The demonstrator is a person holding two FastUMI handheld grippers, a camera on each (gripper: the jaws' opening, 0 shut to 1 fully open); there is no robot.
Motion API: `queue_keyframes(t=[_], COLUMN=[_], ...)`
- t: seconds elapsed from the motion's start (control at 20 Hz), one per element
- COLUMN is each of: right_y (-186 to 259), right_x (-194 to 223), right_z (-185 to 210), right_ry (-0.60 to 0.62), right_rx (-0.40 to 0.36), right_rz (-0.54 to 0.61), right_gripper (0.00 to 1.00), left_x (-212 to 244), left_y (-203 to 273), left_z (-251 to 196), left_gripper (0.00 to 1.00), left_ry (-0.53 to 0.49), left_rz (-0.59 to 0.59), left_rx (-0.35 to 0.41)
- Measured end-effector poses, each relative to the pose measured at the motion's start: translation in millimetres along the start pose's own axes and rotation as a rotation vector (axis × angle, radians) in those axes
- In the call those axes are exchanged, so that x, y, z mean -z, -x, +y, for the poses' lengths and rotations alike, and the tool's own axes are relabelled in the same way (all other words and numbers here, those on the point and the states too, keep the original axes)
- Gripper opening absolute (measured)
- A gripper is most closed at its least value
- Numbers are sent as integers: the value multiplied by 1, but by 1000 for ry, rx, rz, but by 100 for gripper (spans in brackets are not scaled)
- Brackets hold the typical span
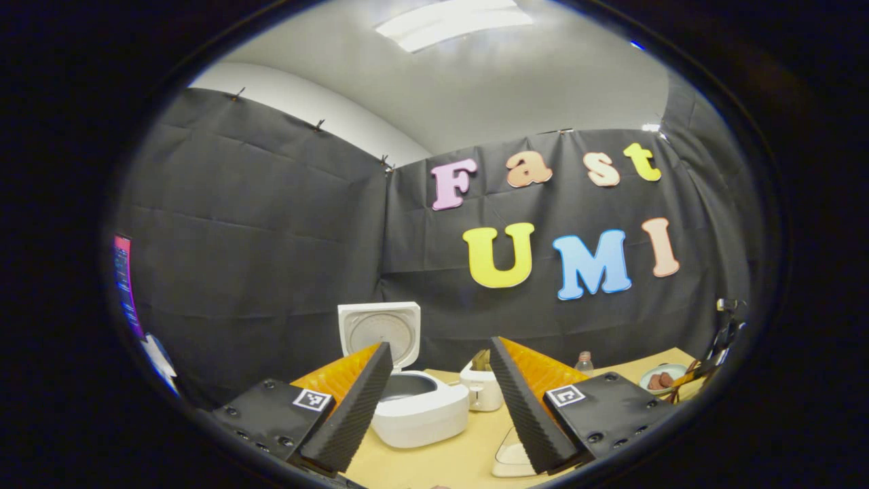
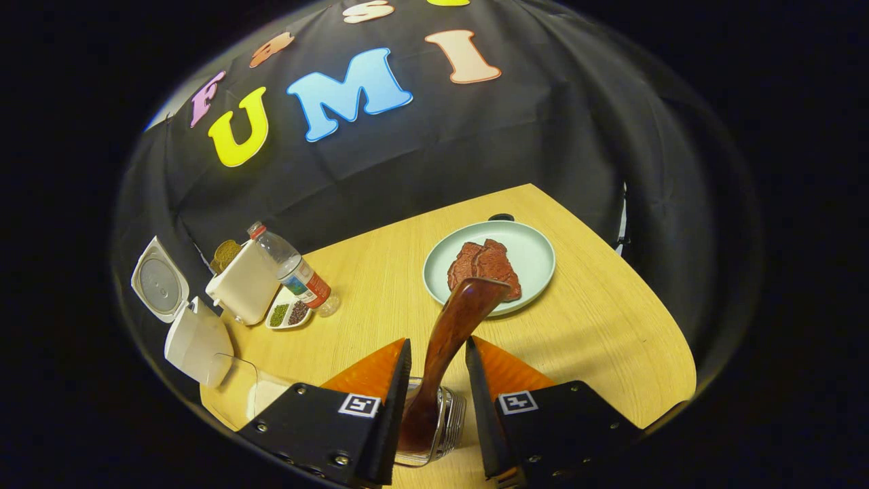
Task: Close the left gripper, press the button to open the rice cooker; take a wooden spoon from the chopstick holder with the right hand, scoop a spoonful of rice and pour it into the rice cooker, then put the wooden spoon back into the chopstick holder.
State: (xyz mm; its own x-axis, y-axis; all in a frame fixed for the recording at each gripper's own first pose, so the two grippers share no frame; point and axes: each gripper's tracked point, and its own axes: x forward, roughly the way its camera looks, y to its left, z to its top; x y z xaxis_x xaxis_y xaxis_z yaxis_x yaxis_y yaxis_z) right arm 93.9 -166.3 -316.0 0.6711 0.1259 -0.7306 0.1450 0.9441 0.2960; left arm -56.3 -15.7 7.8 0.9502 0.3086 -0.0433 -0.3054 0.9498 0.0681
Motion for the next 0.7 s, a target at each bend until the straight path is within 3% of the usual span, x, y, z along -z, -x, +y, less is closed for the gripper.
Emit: queue_keyframes(t=[0.05, 0.25, 0.3, 0.4, 0.45, 0.5, 0.55, 0.7], right_y=[1, 2, 1, -3, -4, 5, -7, 0], right_x=[4, 5, 3, 2, 4, -4, -3, -2], right_z=[3, 9, 10, 11, 10, -4, 1, 1], right_ry=[-4, 19, 18, 2, -1, -21, -68, -82], right_rx=[-18, -41, -39, -38, -32, 21, 12, -2], right_rz=[14, 12, 8, 11, 15, -12, -14, -23], right_gripper=[49, 49, 49, 49, 49, 49, 12, 13], left_x=[2, 1, 1, 1, 1, -1, 0, -2], left_y=[0, 1, 0, -1, 0, -1, -1, -1], left_z=[1, 2, 3, 3, 2, 2, 2, 2], left_gripper=[95, 99, 94, 99, 99, 99, 94, 100], left_ry=[-2, -2, -2, -3, -6, -9, -11, -21], left_rz=[2, 1, 1, 3, 1, 0, -1, -2], left_rx=[-3, -6, -6, -1, 1, 5, 8, 16])
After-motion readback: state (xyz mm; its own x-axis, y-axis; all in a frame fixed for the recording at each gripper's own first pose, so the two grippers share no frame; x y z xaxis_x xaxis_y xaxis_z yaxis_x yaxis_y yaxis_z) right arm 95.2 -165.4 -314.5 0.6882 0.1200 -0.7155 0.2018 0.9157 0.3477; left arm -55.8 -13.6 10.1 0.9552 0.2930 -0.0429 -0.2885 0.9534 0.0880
